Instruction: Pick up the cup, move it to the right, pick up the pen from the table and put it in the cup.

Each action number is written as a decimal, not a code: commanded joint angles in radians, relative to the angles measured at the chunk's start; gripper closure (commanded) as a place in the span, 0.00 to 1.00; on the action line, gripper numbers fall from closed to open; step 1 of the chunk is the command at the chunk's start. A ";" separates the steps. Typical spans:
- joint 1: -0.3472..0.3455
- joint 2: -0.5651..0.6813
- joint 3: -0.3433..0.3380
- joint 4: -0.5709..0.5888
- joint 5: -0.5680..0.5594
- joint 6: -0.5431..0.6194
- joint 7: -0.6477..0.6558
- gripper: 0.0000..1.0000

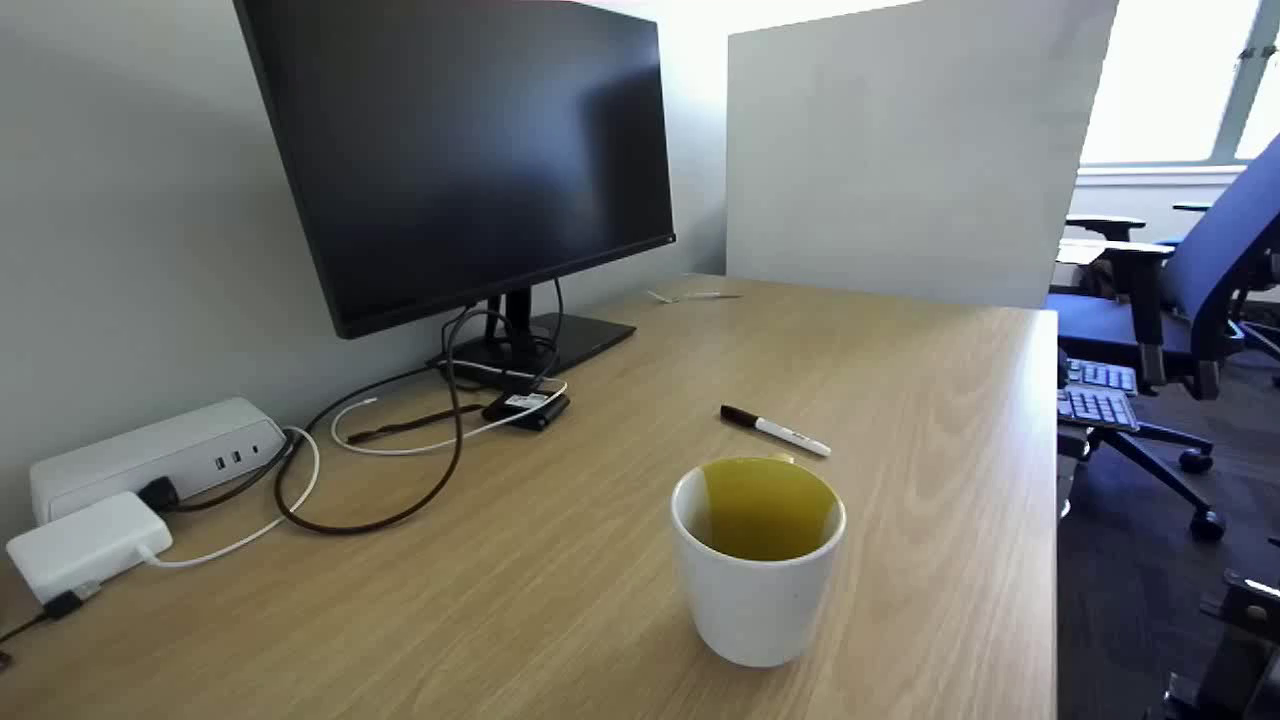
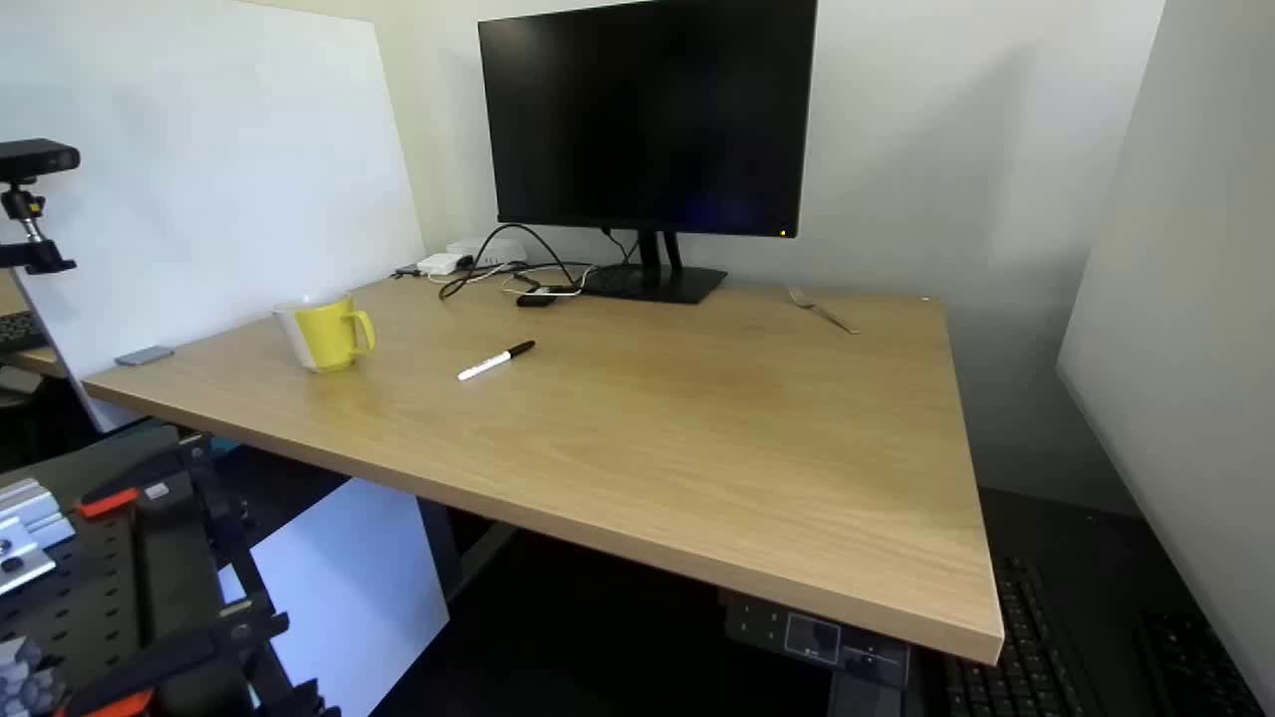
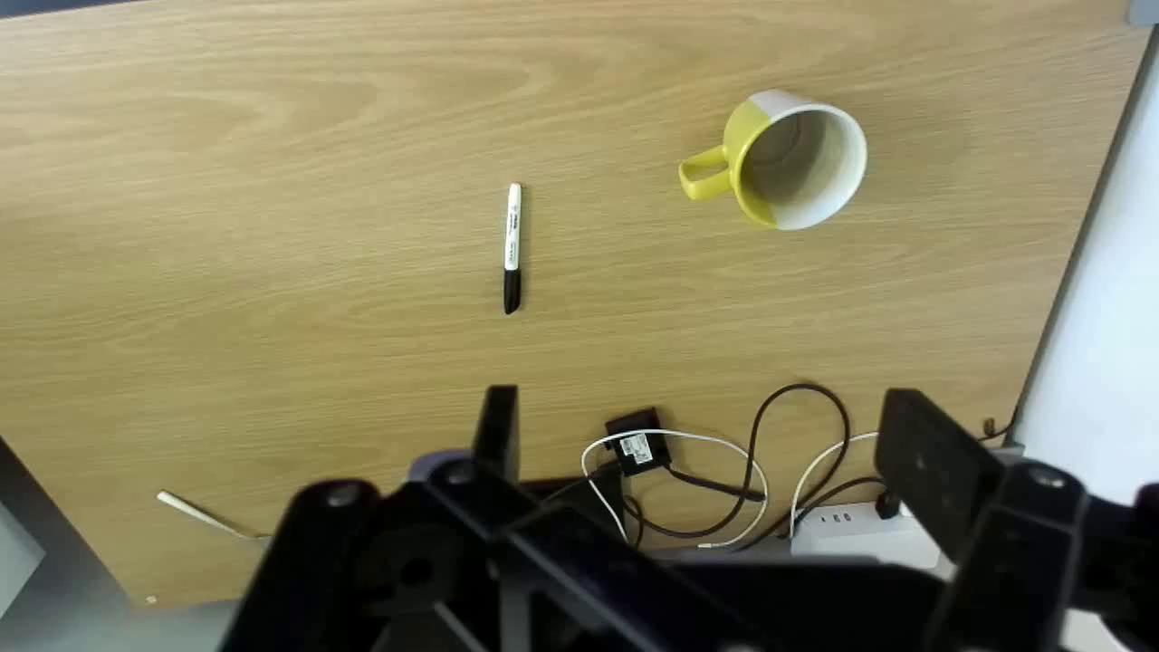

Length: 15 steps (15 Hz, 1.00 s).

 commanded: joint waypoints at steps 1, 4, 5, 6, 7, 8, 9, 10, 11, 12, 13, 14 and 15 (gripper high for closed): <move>-0.001 0.000 0.001 0.004 0.000 -0.004 0.000 0.00; -0.001 0.000 0.001 0.004 0.000 -0.004 0.000 0.00; -0.001 0.000 0.001 0.004 0.000 -0.004 0.000 0.00; -0.001 0.000 0.001 0.004 0.000 -0.004 0.000 0.00; -0.001 0.000 0.001 0.004 0.000 -0.004 0.000 0.00; -0.001 0.000 0.001 0.004 0.000 -0.004 0.000 0.00; -0.001 0.000 0.001 0.004 0.000 -0.004 0.000 0.00; -0.001 0.000 0.001 0.004 0.000 -0.004 0.000 0.00; 0.000 0.011 -0.003 0.008 0.001 -0.003 -0.010 0.00; -0.004 0.032 0.000 0.013 -0.004 0.012 -0.011 0.00; -0.002 0.056 0.000 0.015 -0.003 0.021 -0.018 0.00; 0.000 0.083 0.002 0.015 -0.003 0.034 -0.023 0.00; 0.001 0.116 0.006 0.018 -0.002 0.041 -0.026 0.00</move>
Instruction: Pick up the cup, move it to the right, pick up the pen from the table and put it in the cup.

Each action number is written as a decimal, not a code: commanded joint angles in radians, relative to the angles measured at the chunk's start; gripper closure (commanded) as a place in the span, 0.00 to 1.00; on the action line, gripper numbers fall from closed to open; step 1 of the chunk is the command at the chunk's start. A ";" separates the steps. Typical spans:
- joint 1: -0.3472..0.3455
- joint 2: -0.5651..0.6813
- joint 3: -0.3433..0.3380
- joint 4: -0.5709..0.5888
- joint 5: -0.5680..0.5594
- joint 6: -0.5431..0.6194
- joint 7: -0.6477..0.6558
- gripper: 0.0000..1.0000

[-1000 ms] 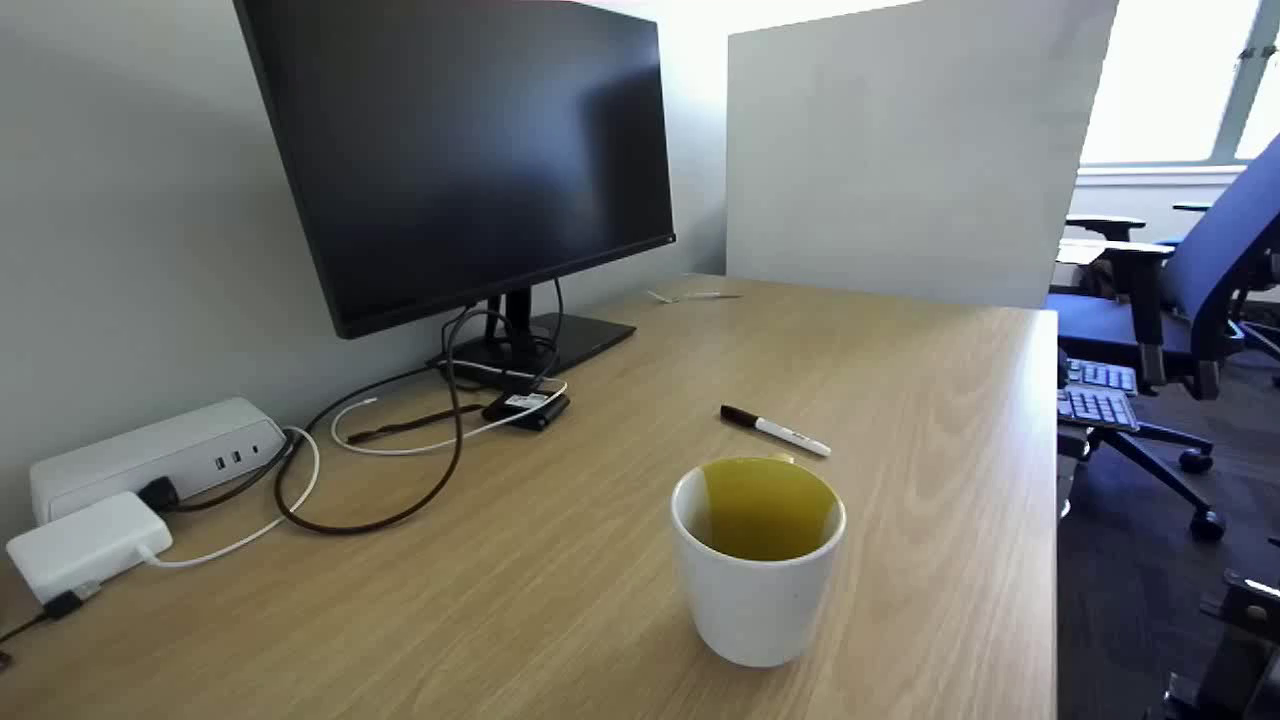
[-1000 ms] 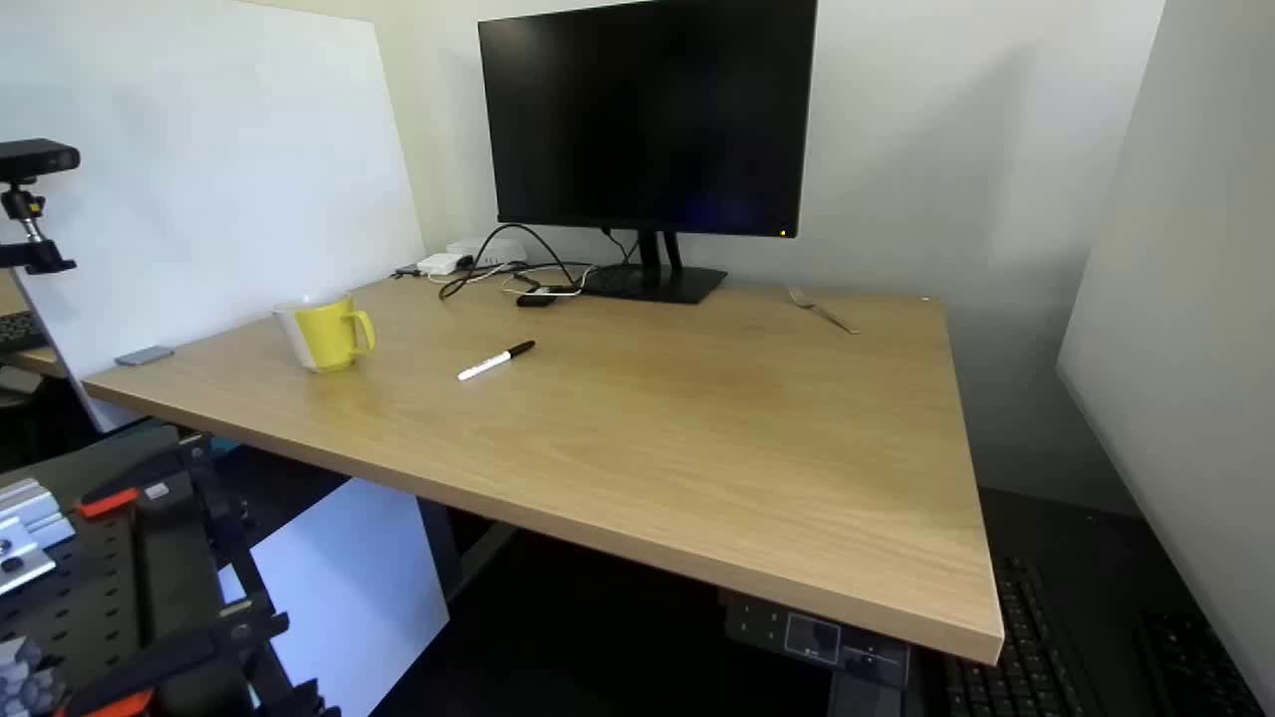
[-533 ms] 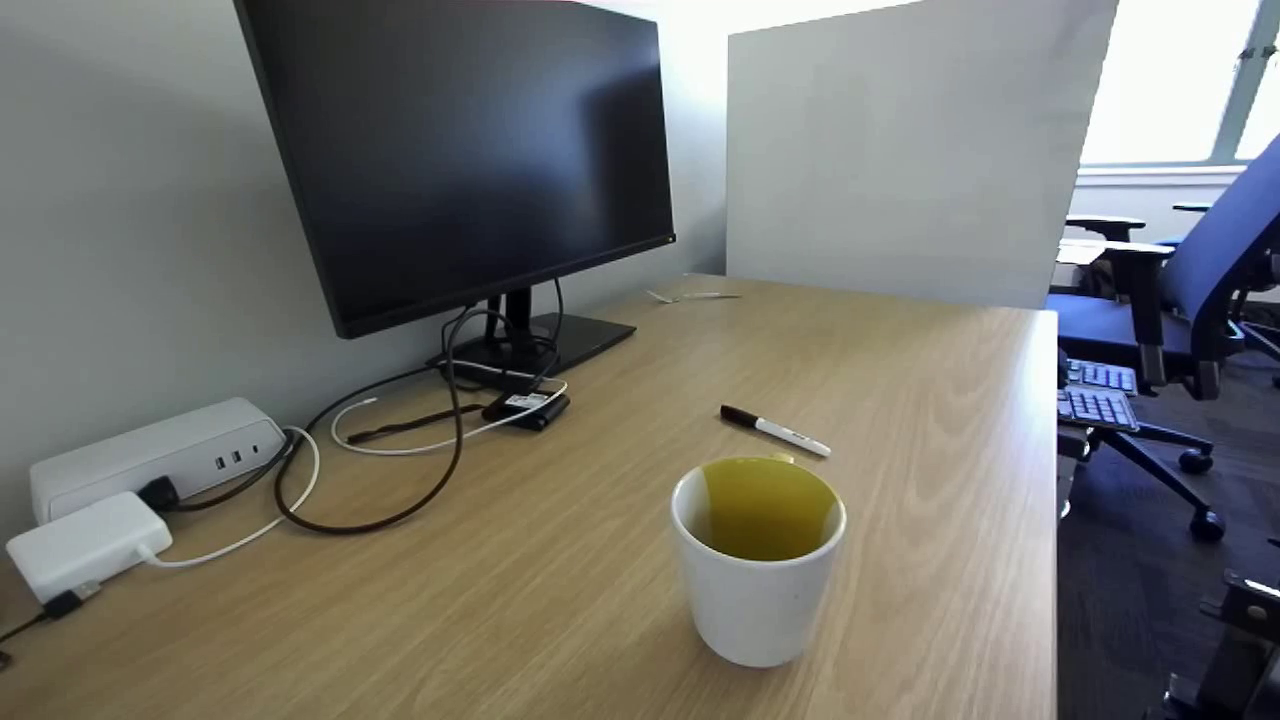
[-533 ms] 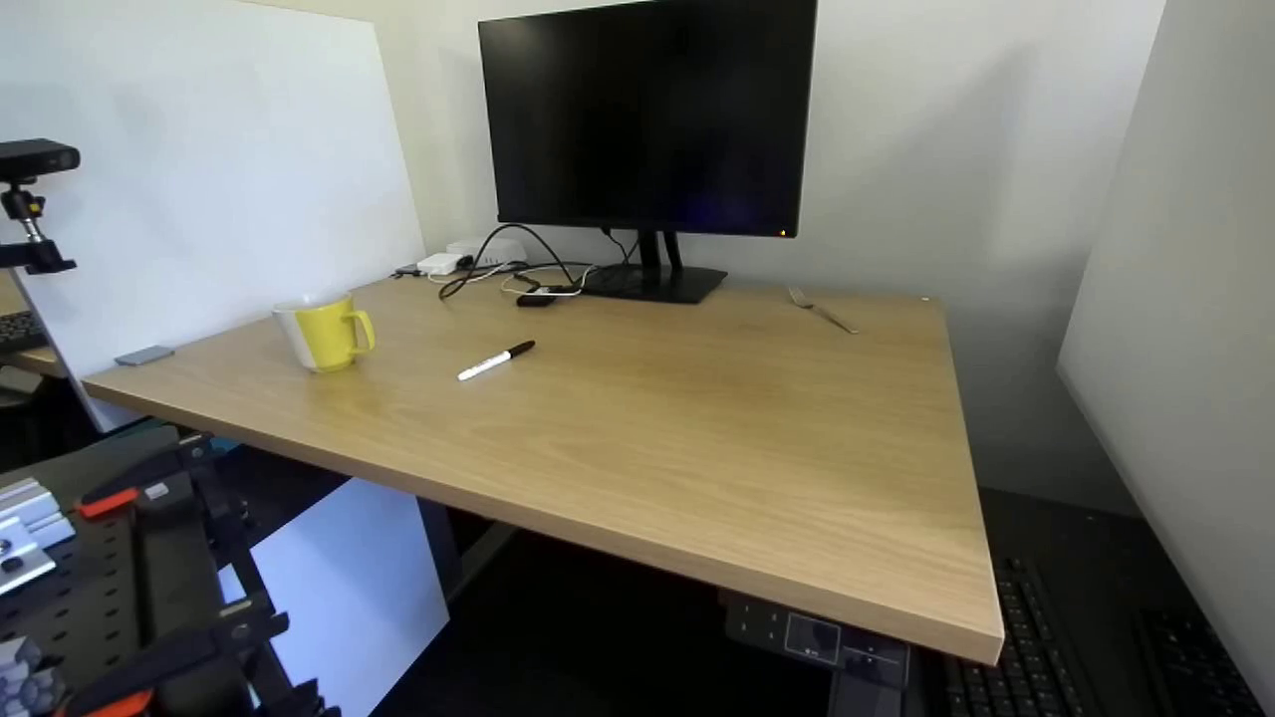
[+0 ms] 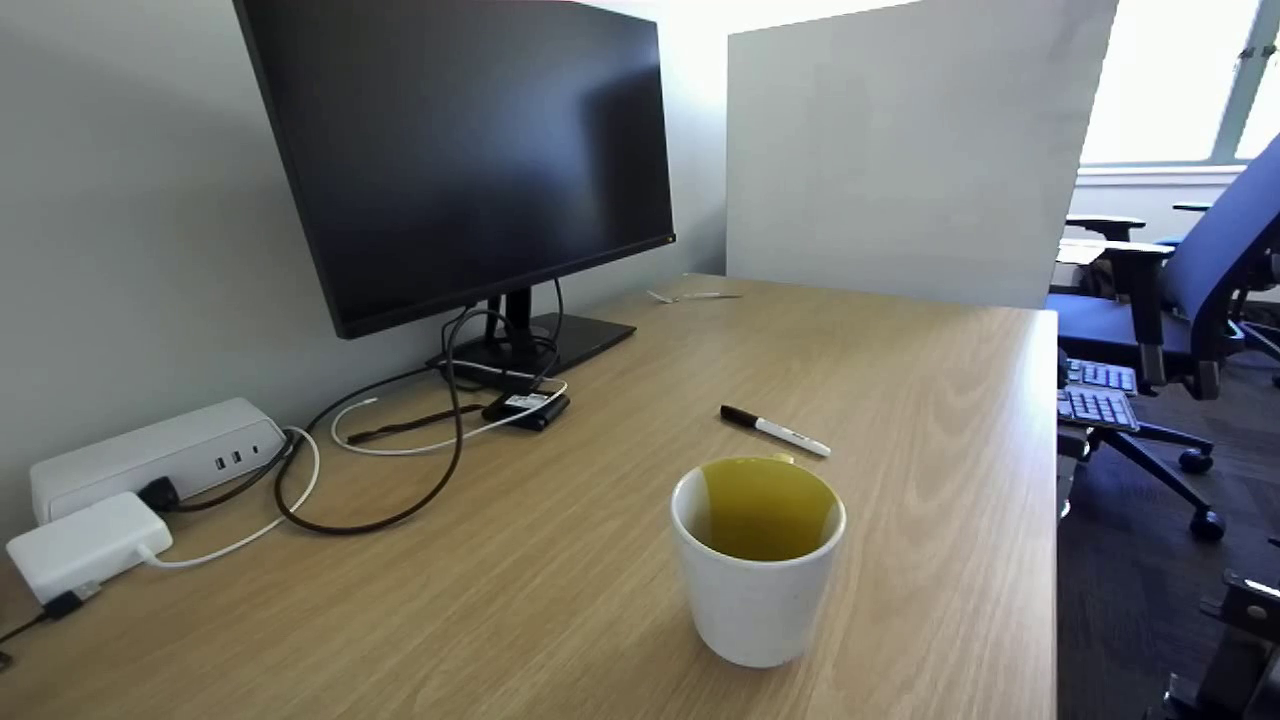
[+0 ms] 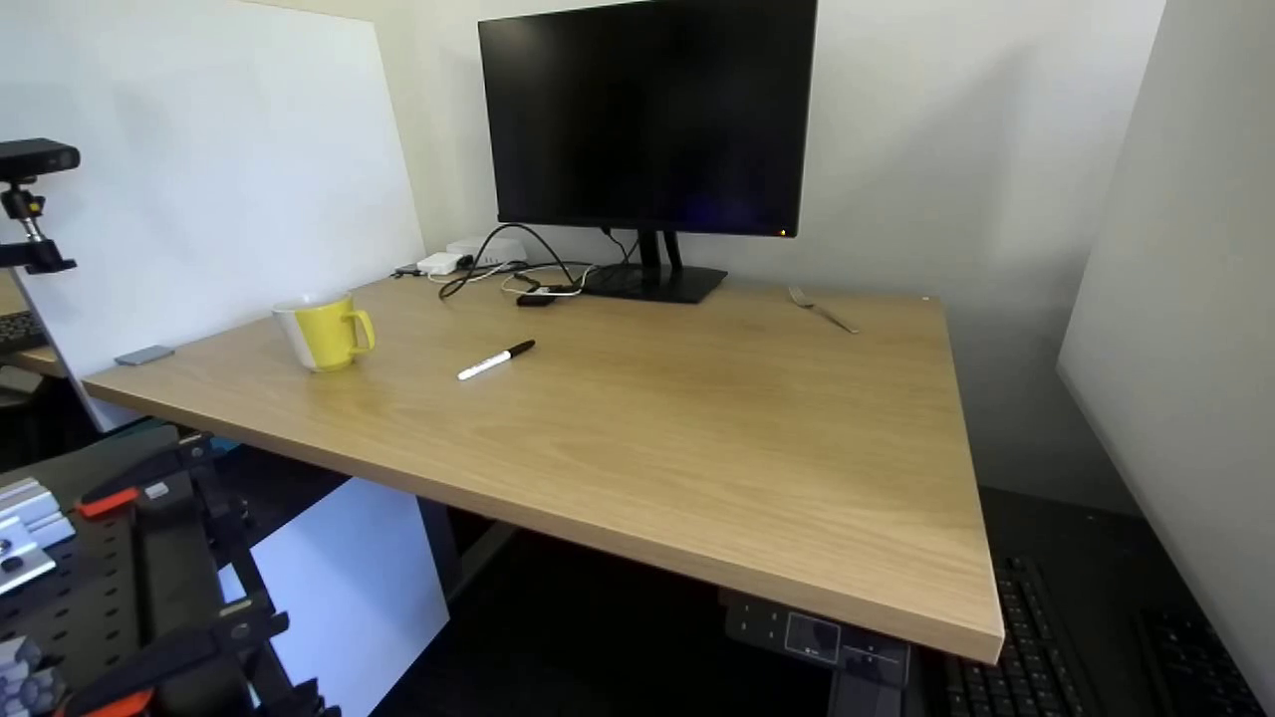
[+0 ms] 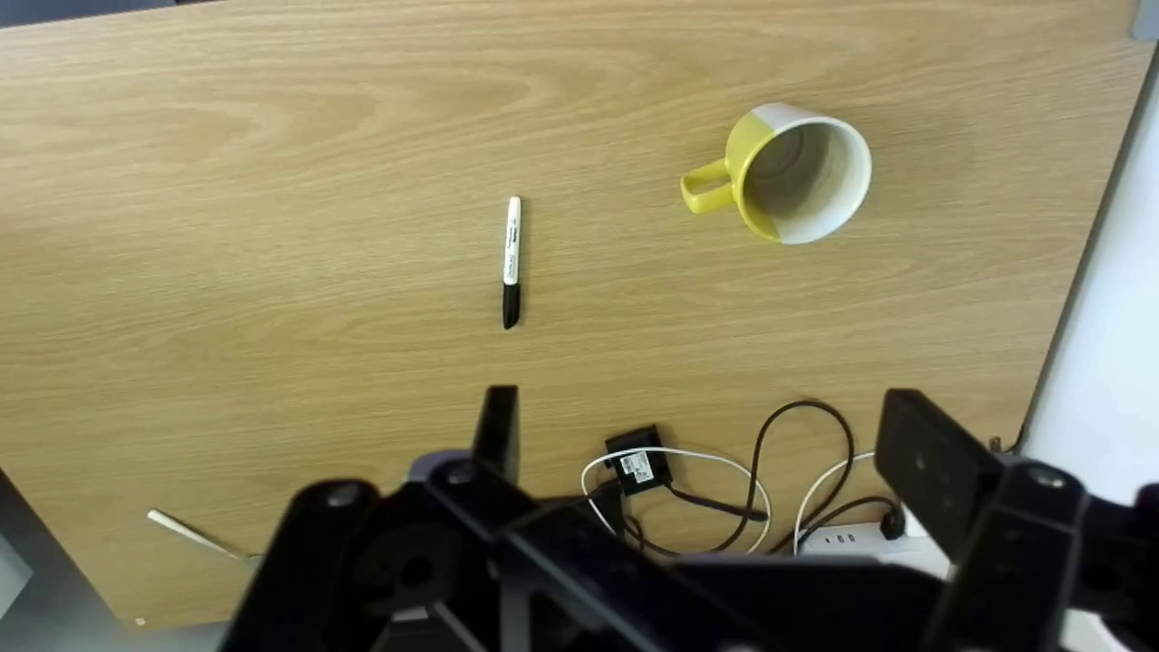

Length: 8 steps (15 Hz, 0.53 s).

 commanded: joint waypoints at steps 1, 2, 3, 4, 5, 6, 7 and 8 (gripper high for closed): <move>0.003 0.122 0.011 0.014 -0.003 0.053 -0.024 0.00; 0.005 0.162 0.016 0.015 -0.003 0.066 -0.025 0.00; 0.009 0.205 0.023 0.015 -0.004 0.078 -0.024 0.00; 0.011 0.247 0.030 0.015 -0.007 0.093 -0.026 0.00; 0.015 0.288 0.035 0.016 -0.009 0.105 -0.028 0.00; 0.020 0.336 0.042 0.020 -0.010 0.116 -0.028 0.00; 0.023 0.378 0.050 0.023 -0.012 0.129 -0.028 0.00; 0.028 0.418 0.057 0.026 -0.016 0.136 -0.028 0.00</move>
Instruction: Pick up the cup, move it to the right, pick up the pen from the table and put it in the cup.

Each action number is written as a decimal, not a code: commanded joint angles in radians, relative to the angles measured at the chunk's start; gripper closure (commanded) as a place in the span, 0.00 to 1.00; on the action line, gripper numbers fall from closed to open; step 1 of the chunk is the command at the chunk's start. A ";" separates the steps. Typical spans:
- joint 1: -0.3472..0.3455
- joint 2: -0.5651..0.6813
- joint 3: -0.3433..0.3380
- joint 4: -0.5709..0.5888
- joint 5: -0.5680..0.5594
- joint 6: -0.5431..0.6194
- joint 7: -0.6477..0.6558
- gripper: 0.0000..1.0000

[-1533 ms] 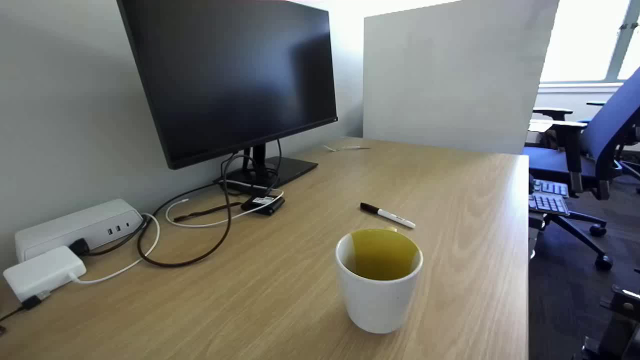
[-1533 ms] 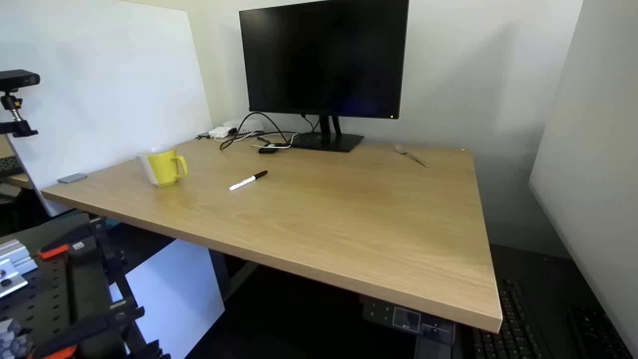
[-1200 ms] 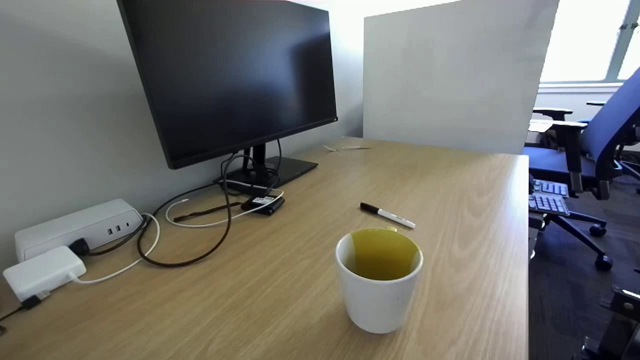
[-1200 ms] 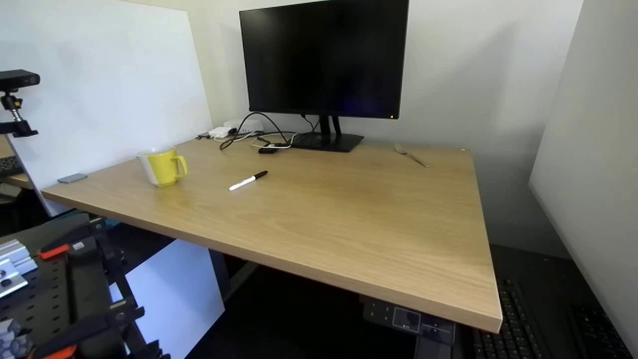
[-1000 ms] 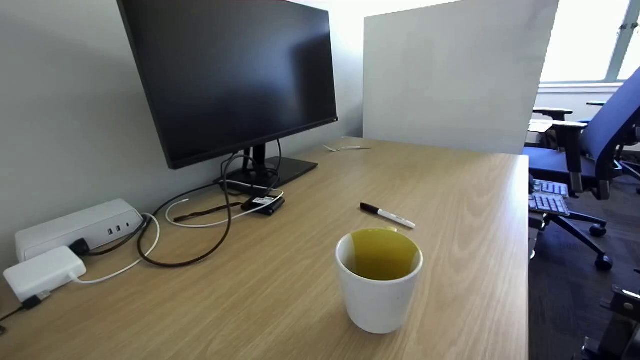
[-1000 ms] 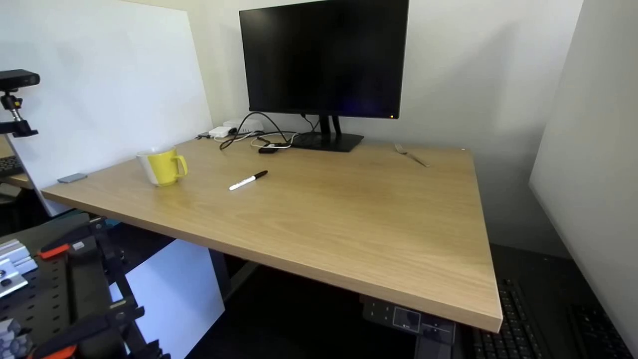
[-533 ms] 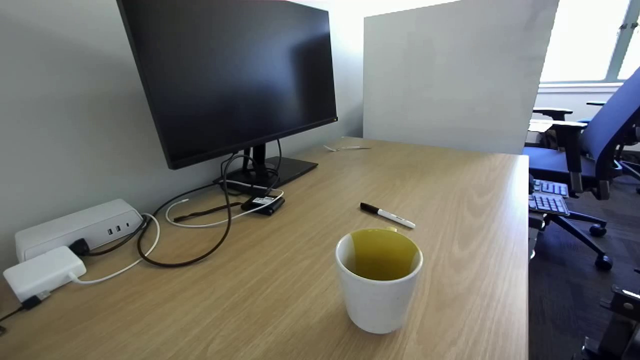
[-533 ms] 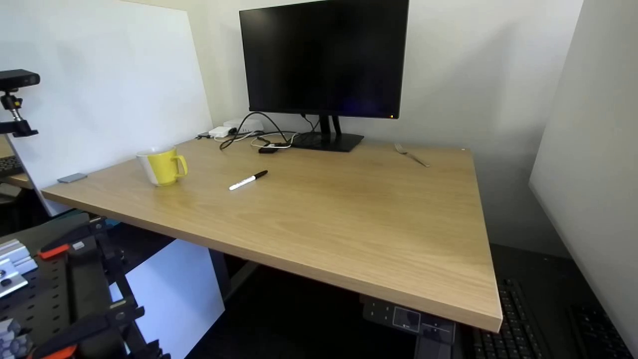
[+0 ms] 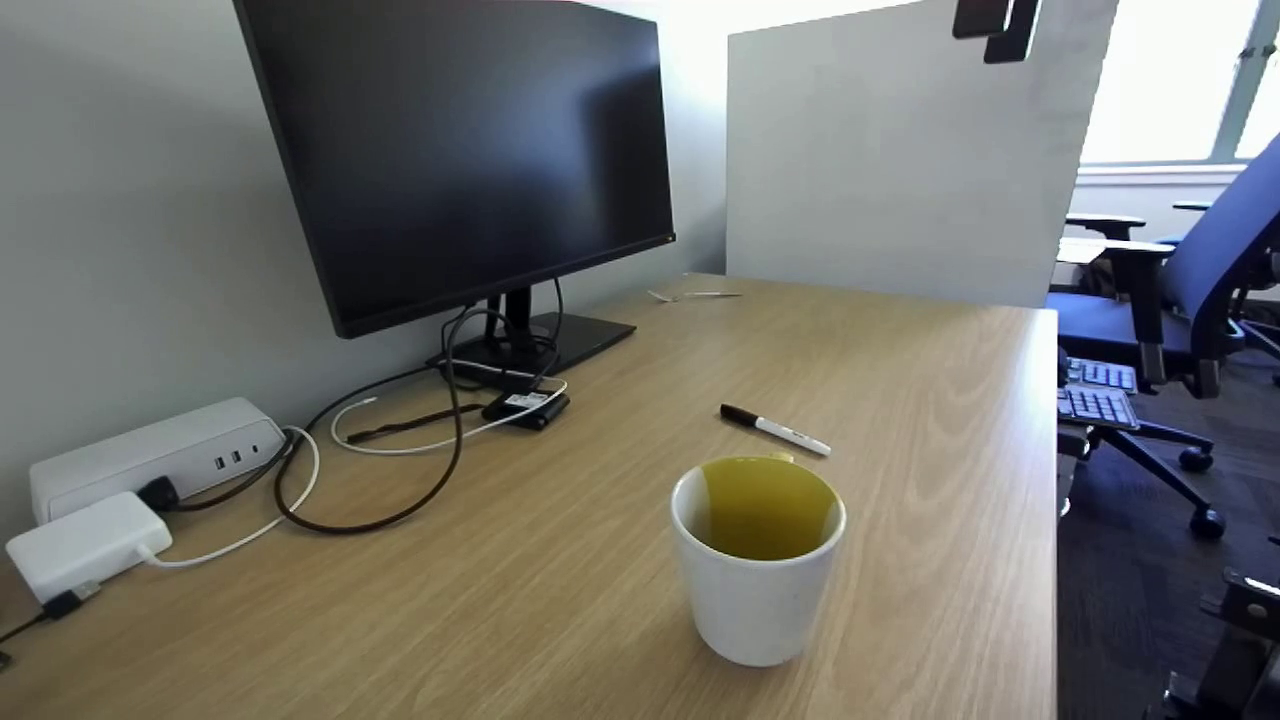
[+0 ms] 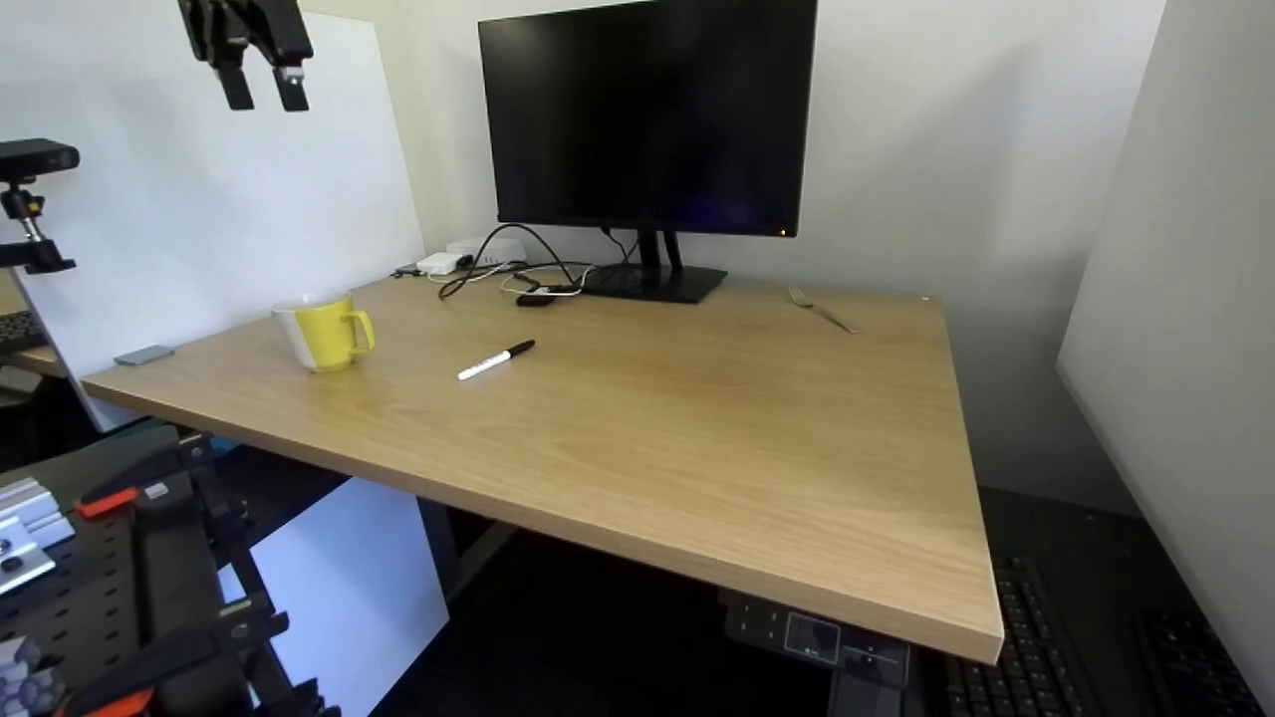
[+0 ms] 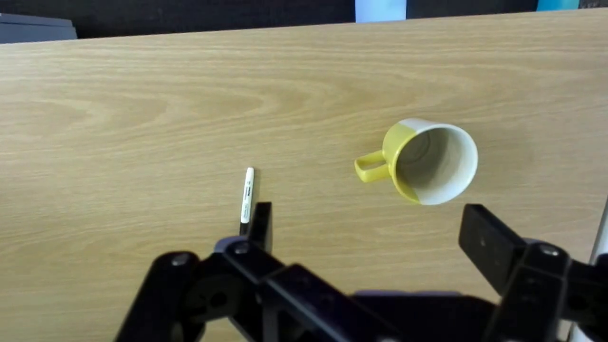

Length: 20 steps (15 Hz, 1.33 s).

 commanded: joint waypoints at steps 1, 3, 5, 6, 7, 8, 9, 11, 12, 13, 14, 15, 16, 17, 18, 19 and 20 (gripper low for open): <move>0.014 0.138 0.017 0.038 -0.021 0.027 -0.014 0.00; 0.022 0.211 0.033 0.054 -0.040 0.038 -0.013 0.00; 0.032 0.292 0.054 0.082 -0.072 0.052 -0.011 0.00; 0.036 0.330 0.062 0.096 -0.095 0.060 -0.011 0.00; 0.041 0.369 0.071 0.113 -0.120 0.062 -0.009 0.00; 0.046 0.405 0.078 0.134 -0.148 0.061 -0.009 0.00; 0.051 0.439 0.084 0.154 -0.178 0.061 -0.008 0.00; 0.062 0.507 0.089 0.203 -0.241 0.059 -0.020 0.00; 0.066 0.542 0.088 0.229 -0.273 0.060 -0.021 0.00; 0.071 0.573 0.087 0.255 -0.299 0.060 -0.025 0.00; 0.075 0.599 0.085 0.276 -0.319 0.063 -0.030 0.00; 0.080 0.630 0.084 0.304 -0.338 0.065 -0.031 0.00; 0.085 0.656 0.084 0.328 -0.350 0.066 -0.039 0.00; 0.090 0.682 0.085 0.353 -0.359 0.070 -0.045 0.00; 0.095 0.707 0.085 0.376 -0.364 0.074 -0.053 0.00; 0.100 0.729 0.086 0.395 -0.366 0.078 -0.063 0.00; 0.106 0.753 0.087 0.415 -0.364 0.082 -0.072 0.00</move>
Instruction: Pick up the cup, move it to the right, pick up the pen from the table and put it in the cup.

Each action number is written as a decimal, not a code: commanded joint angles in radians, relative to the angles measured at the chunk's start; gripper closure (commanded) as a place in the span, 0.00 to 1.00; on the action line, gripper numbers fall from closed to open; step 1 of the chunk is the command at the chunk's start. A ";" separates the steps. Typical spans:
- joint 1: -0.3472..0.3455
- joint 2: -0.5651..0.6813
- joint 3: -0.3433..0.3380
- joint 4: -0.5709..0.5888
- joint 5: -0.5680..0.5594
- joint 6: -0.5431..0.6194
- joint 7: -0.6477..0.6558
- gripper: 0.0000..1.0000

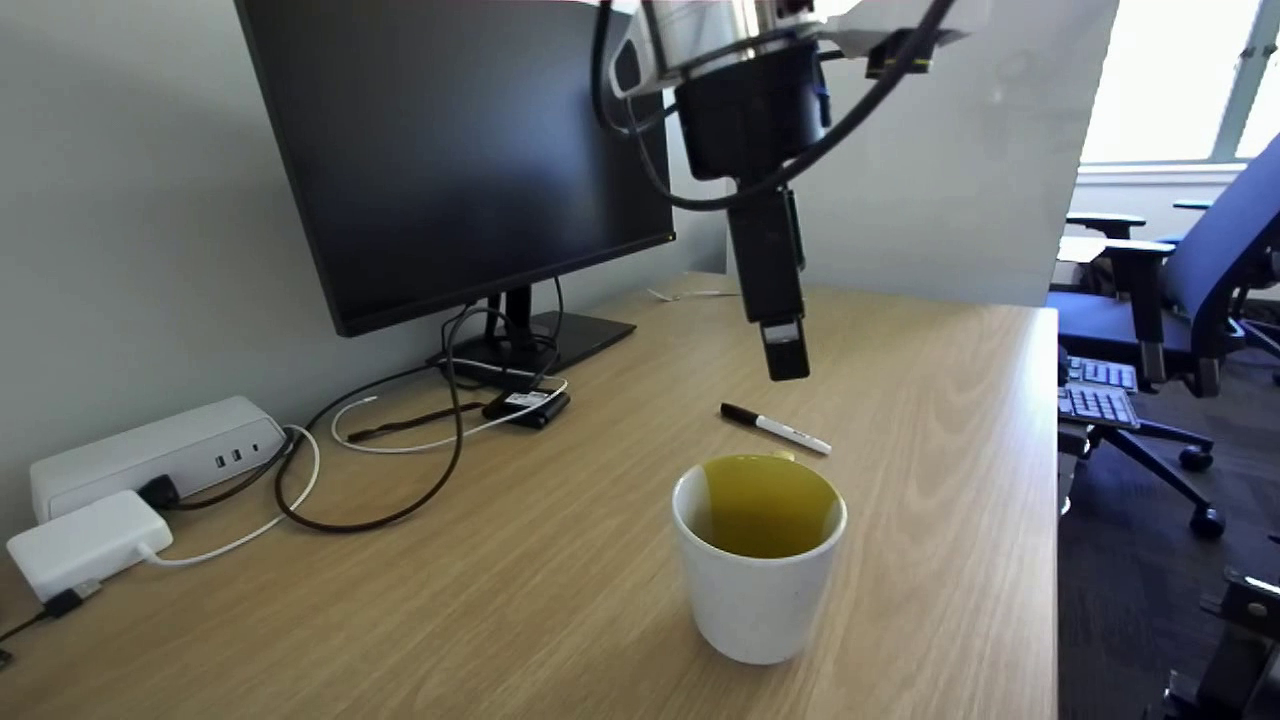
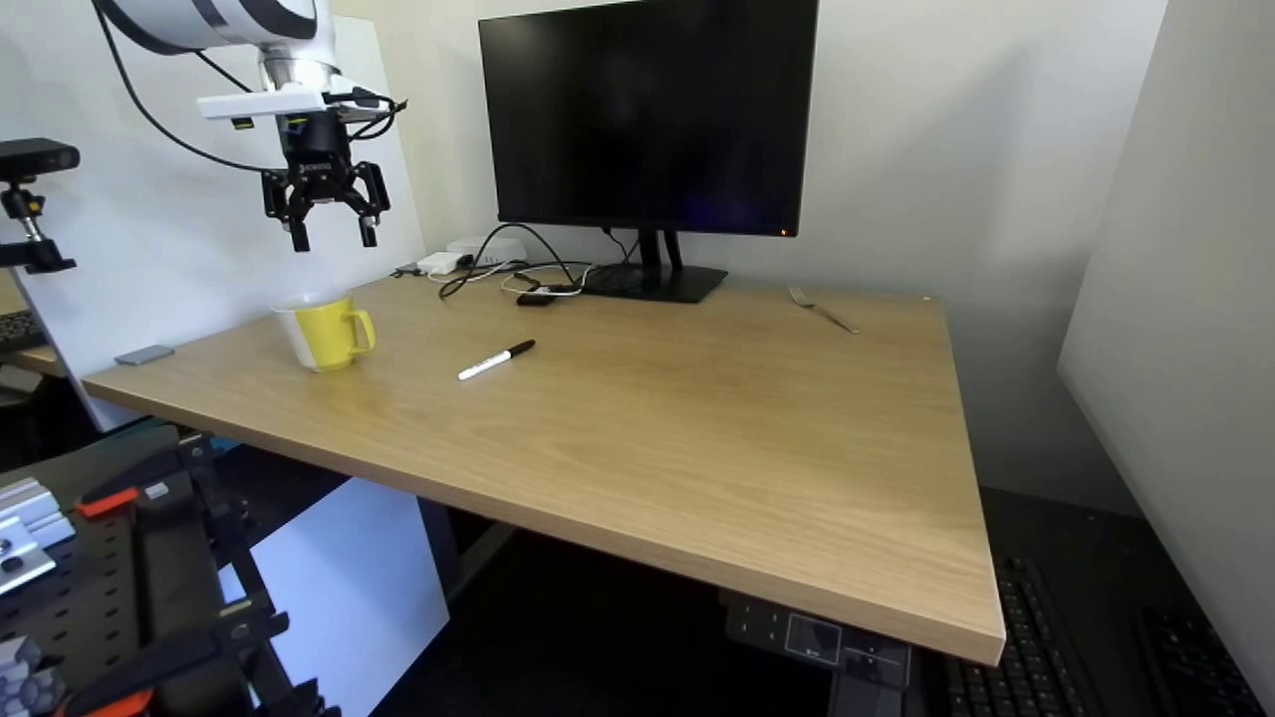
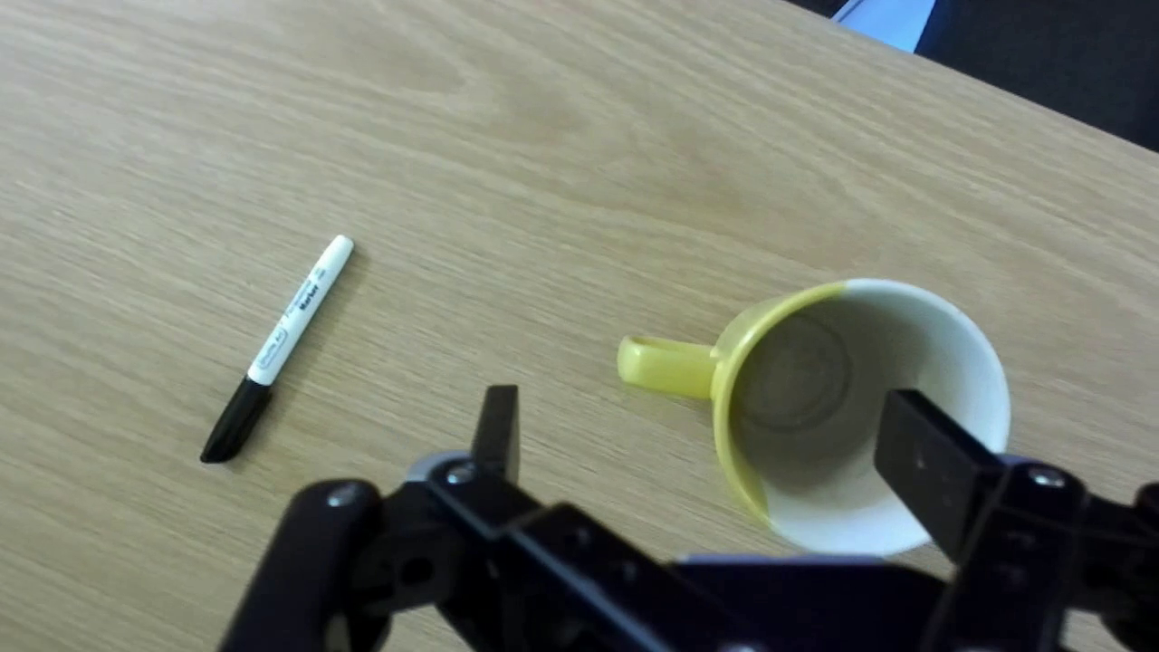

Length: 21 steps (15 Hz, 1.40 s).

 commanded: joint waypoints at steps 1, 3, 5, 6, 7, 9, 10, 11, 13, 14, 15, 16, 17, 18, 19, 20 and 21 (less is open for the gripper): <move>0.018 0.084 -0.001 0.082 -0.009 0.007 -0.046 0.00; 0.026 0.123 0.001 0.114 0.000 0.012 -0.064 0.00; 0.031 0.156 0.002 0.135 0.004 0.019 -0.085 0.00; 0.031 0.169 0.002 0.139 0.005 0.024 -0.098 0.00; 0.030 0.180 0.003 0.142 0.007 0.030 -0.111 0.00; 0.024 0.200 0.006 0.143 0.013 0.047 -0.141 0.00; 0.022 0.207 0.007 0.141 0.015 0.056 -0.153 0.00; 0.020 0.213 0.007 0.141 0.016 0.063 -0.166 0.00; 0.013 0.222 0.009 0.136 0.021 0.079 -0.193 0.00; 0.011 0.228 0.008 0.137 0.022 0.084 -0.201 0.00; 0.006 0.233 0.009 0.135 0.025 0.090 -0.213 0.00; 0.002 0.239 0.009 0.132 0.026 0.095 -0.224 0.00; -0.001 0.244 0.008 0.131 0.027 0.098 -0.233 0.00; -0.005 0.249 0.007 0.128 0.026 0.101 -0.241 0.00; -0.009 0.254 0.006 0.126 0.025 0.102 -0.249 0.00; -0.010 0.263 0.005 0.125 0.022 0.105 -0.254 0.00; -0.011 0.271 0.004 0.122 0.021 0.107 -0.257 0.00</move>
